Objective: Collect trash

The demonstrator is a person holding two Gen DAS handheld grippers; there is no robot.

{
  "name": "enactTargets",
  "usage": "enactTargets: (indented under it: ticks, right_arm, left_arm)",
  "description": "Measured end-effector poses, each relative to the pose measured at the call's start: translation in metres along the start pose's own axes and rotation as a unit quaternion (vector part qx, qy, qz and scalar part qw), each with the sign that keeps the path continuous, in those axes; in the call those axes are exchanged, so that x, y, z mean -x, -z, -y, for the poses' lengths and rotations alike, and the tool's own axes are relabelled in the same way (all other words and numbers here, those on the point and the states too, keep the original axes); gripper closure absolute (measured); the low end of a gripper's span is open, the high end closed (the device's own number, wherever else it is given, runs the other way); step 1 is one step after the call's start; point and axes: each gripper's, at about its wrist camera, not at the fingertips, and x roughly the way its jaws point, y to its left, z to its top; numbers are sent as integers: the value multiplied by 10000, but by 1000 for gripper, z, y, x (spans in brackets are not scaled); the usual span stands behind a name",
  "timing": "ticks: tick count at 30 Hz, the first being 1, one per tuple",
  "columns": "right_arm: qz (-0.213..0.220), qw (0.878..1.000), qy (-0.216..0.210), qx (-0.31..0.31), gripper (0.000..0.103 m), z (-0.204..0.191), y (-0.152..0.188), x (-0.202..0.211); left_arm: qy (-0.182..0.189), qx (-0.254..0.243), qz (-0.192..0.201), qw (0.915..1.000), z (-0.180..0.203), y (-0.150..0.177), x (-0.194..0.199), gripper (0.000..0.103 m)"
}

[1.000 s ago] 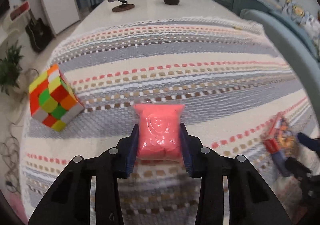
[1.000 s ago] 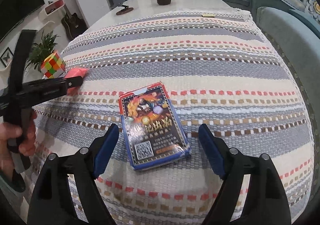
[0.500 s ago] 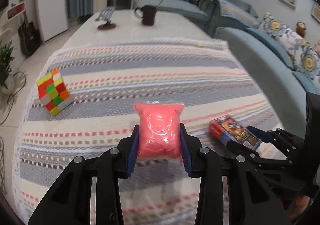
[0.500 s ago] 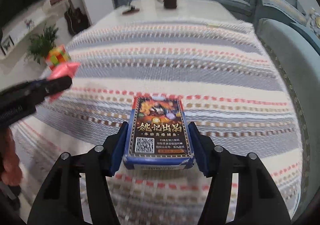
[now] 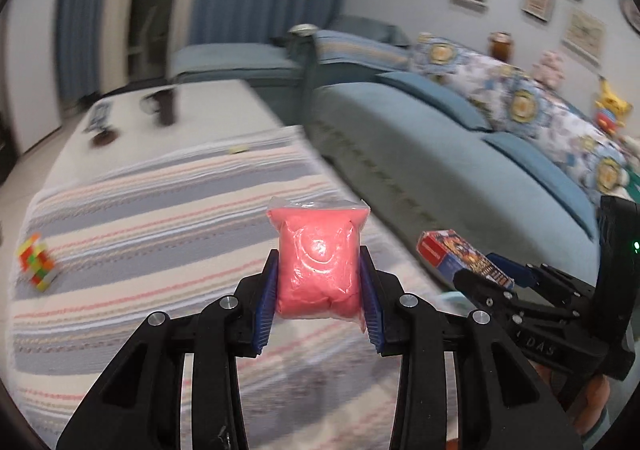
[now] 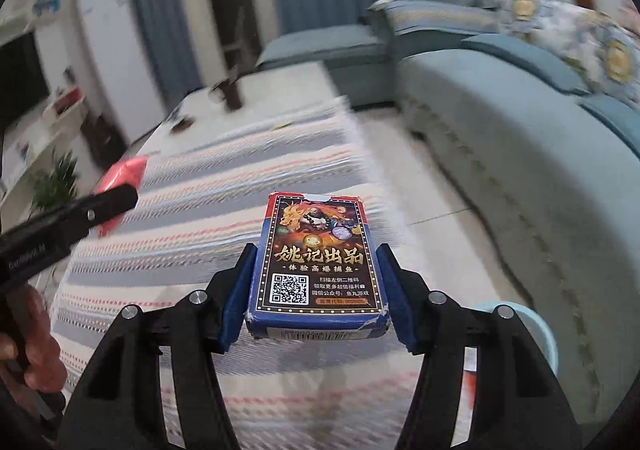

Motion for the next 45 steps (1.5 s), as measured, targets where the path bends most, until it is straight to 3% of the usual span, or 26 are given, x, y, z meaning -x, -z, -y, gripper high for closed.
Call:
enactTargets:
  ticks: [6, 11, 20, 22, 26, 33, 38, 42, 45]
  right_arm:
    - [91, 9955, 717, -608, 47, 89, 18, 44]
    - [-358, 9829, 1196, -1354, 47, 166, 58, 38]
    - [-1221, 9567, 1457, -2203, 46, 237, 119, -6]
    - [-1336, 9511, 1442, -2384, 45, 246, 127, -15]
    - [-1339, 9457, 1168, -2723, 45, 262, 142, -13]
    - [-1174, 9551, 1073, -2500, 45, 236, 131, 9]
    - [-758, 9693, 1075, -2078, 45, 193, 110, 37]
    - [-246, 9735, 1404, -1790, 45, 162, 101, 58]
    - [322, 9698, 1878, -1522, 39, 137, 96, 77]
  left_arm:
    - [583, -648, -128, 9961, 105, 4, -21, 68]
    - [957, -1076, -597, 9878, 173, 30, -64, 68]
    - [1233, -1482, -1397, 9713, 230, 77, -133, 64]
    - [1268, -1473, -1443, 9703, 231, 81, -139, 42]
    - [1312, -1451, -1416, 9704, 230, 88, -139, 37]
    - [1304, -1189, -1238, 9765, 213, 81, -114, 36]
    - [1238, -1041, -704, 9843, 192, 76, -73, 27]
    - [991, -903, -228, 9907, 177, 76, -48, 23]
    - [818, -761, 123, 9937, 166, 79, -36, 22]
